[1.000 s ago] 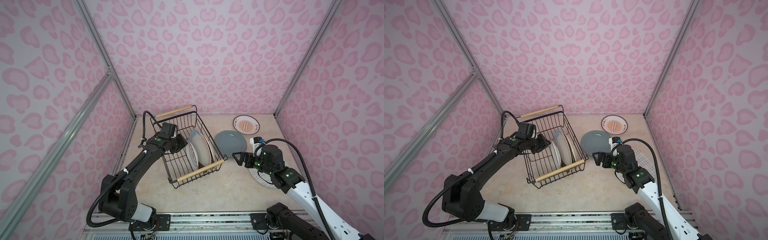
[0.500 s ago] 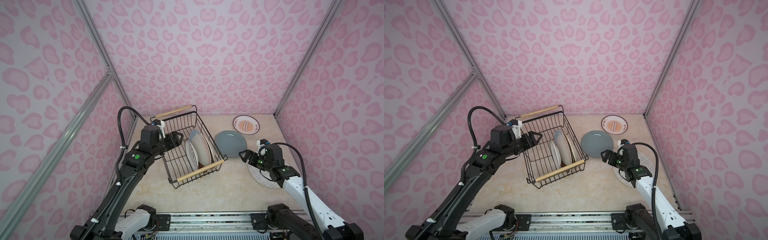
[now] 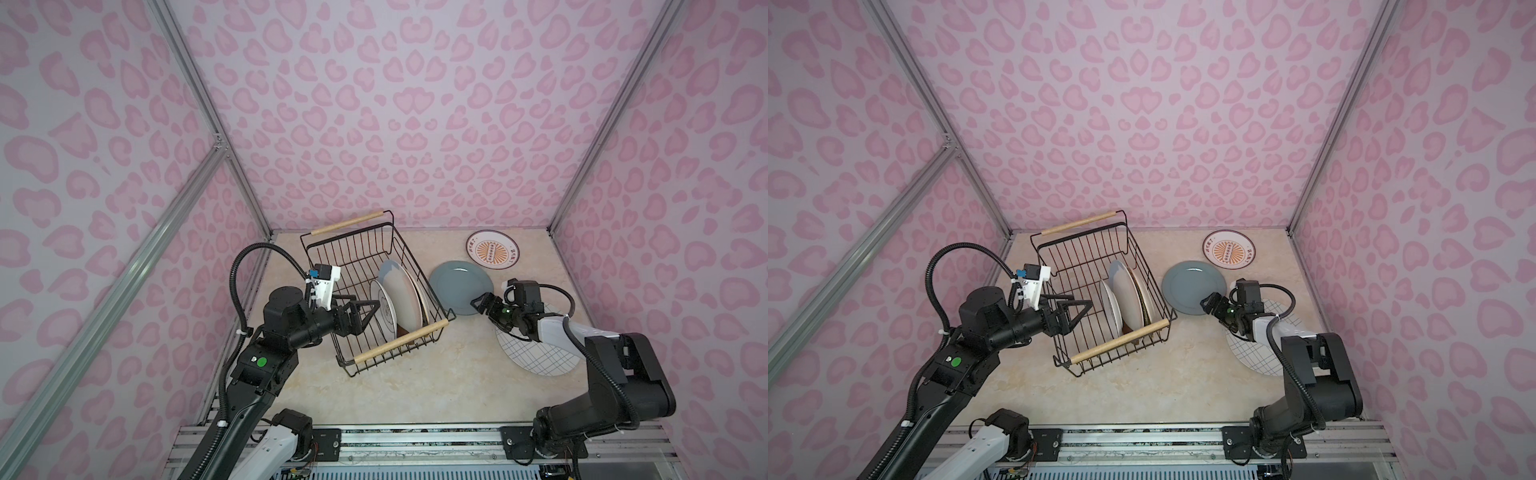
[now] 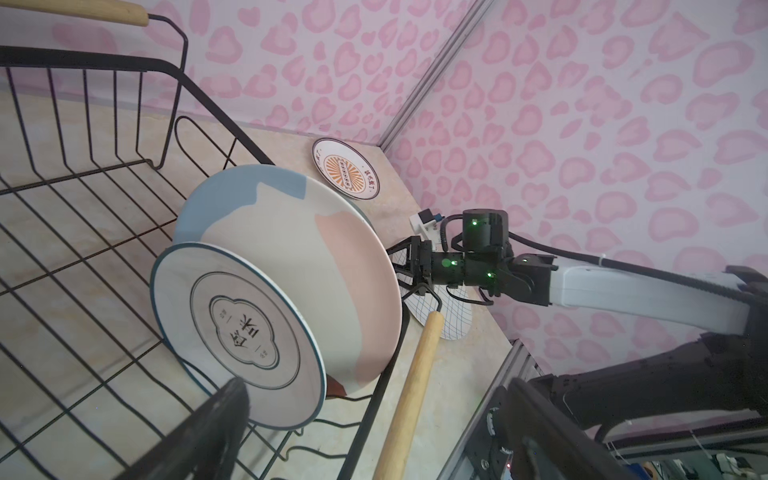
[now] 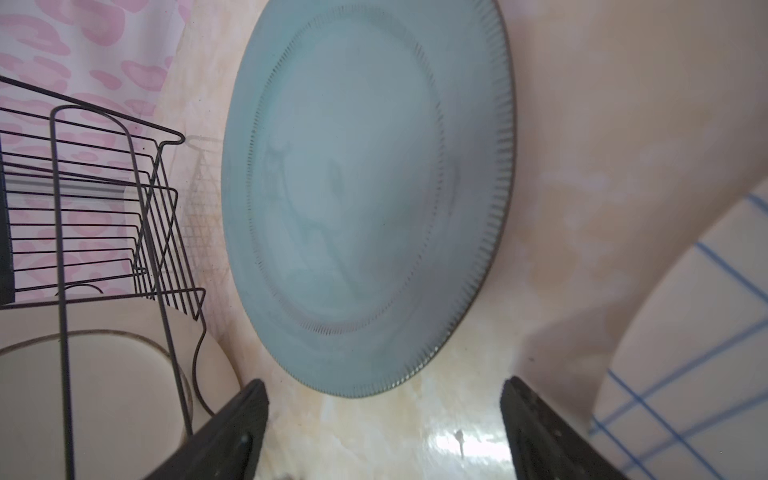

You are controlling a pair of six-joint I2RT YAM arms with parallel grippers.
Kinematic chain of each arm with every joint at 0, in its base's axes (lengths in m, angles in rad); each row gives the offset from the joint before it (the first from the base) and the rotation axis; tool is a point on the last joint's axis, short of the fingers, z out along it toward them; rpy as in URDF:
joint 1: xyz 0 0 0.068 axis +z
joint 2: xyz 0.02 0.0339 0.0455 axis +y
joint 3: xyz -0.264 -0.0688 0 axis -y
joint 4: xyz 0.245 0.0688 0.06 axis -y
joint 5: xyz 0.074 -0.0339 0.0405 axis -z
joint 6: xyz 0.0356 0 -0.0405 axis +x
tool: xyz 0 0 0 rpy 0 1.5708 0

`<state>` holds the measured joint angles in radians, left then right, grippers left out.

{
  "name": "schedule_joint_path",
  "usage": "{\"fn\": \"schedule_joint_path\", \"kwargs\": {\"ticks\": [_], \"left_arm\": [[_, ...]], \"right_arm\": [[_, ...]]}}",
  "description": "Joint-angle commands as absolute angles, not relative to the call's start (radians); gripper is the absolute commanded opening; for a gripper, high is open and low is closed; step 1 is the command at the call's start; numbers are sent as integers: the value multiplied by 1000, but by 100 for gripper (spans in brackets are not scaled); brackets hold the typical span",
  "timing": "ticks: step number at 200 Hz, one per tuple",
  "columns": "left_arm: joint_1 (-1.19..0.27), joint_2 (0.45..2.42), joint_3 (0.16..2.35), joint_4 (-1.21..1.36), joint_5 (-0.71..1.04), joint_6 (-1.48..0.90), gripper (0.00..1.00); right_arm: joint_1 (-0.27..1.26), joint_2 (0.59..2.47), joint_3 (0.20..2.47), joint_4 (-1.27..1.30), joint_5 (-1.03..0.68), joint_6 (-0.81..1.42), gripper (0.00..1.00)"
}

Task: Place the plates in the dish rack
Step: 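Grasp the grey-green plate's edge with the right gripper and tilt it up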

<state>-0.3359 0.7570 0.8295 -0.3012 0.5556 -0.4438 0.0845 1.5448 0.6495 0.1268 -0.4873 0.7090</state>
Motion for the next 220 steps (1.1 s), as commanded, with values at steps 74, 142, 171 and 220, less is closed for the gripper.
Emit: {"fn": "schedule_joint_path", "kwargs": {"ticks": [74,142,171,220], "left_arm": [[-345,723,724,-113,614,-393,99],[-345,693,716,-122,570,-385,99],[-344,689,718,-125,559,-383,99],[-344,680,718,-126,542,-382,99]], "right_arm": [[52,1769,652,500,-541,871,82],[38,1938,629,712,-579,953,65],[37,2005,654,706,-593,946,56],[39,2058,682,691,-600,944,46]]}}
